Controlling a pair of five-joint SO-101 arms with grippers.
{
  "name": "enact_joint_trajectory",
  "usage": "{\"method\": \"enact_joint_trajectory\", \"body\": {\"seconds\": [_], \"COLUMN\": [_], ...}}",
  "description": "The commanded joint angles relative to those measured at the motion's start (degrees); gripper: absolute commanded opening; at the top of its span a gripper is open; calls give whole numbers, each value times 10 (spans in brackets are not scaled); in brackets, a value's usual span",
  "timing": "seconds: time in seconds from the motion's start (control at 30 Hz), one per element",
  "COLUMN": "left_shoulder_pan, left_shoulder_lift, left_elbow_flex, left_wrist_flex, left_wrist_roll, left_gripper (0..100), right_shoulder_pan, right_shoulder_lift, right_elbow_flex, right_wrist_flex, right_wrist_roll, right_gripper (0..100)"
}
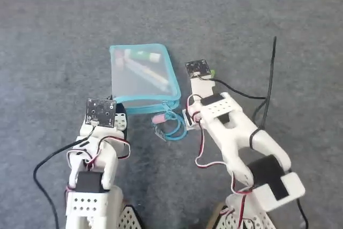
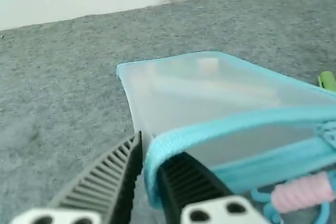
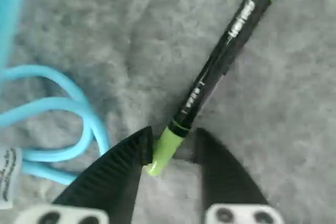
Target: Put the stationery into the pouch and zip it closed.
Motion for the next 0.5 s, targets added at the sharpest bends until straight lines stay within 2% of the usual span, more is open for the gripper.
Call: {"method": "enact_joint_trajectory", "body": {"seconds": [0.0, 0.1, 0.2, 0.47], "left_shoulder_pan": [3, 3, 4, 3], "left_shoulder_lift": [-10, -10, -10, -10], "left_elbow_flex": [-7, -4, -1, 3], "left_wrist_flex": [-21, -22, -22, -22], "left_wrist_roll": [-8, -8, -8, -9], "left_gripper": [11, 11, 11, 11], "right_shoulder_pan": [7, 39, 62, 70], "right_shoulder_lift": [0, -1, -1, -40], "right_elbow_flex": [-25, -33, -56, -65], "right_wrist_flex": [-7, 6, 38, 90], "right_wrist_roll": [24, 71, 73, 74], "right_gripper": [13, 9, 9, 8]}}
